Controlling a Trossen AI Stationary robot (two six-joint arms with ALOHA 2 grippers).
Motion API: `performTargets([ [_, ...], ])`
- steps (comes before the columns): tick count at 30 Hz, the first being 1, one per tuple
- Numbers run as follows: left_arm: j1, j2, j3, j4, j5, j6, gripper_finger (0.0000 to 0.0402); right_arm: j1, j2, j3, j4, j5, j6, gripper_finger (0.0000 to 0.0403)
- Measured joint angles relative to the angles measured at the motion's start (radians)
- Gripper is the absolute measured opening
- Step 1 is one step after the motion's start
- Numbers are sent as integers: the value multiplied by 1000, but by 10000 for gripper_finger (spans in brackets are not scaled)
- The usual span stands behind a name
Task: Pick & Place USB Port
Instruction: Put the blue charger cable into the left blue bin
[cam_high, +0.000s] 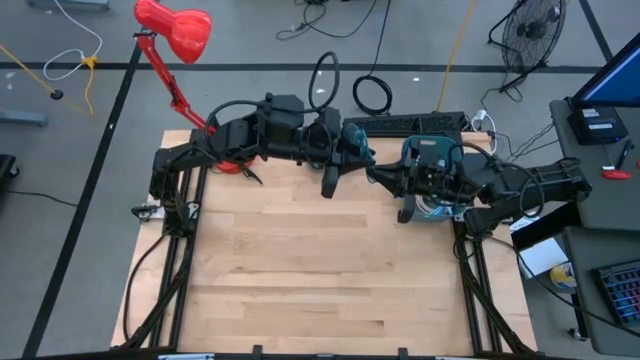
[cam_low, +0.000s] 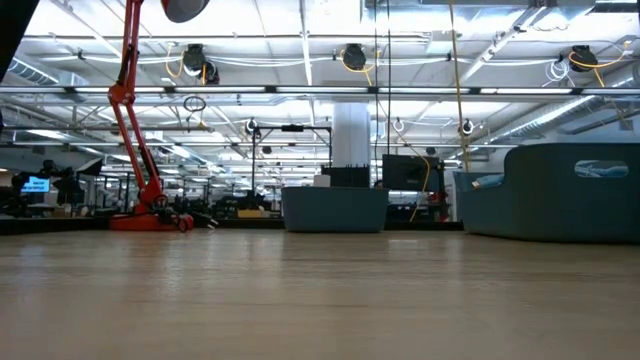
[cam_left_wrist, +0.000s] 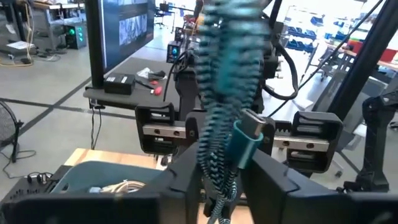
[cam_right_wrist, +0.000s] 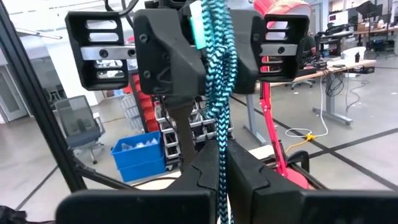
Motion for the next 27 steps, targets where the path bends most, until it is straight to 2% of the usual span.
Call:
performTargets([
  [7, -1, 0, 0, -4, 12, 4, 39, 0, 0, 0, 5, 1, -10, 4],
  [11, 10, -2, 1, -48, 11, 5, 37, 5, -5, -2, 2, -3, -32, 13],
  [15, 57, -4, 1, -177, -19, 16, 31, 14, -28, -2, 16, -3, -34, 49],
  [21, 179, 10, 2, -344, -45, 73, 20, 14, -72, 0, 1, -16, 87, 128],
  [27, 317, 106, 0, -498, -18, 195, 20, 17, -107, 0, -31, -180, 131, 175],
])
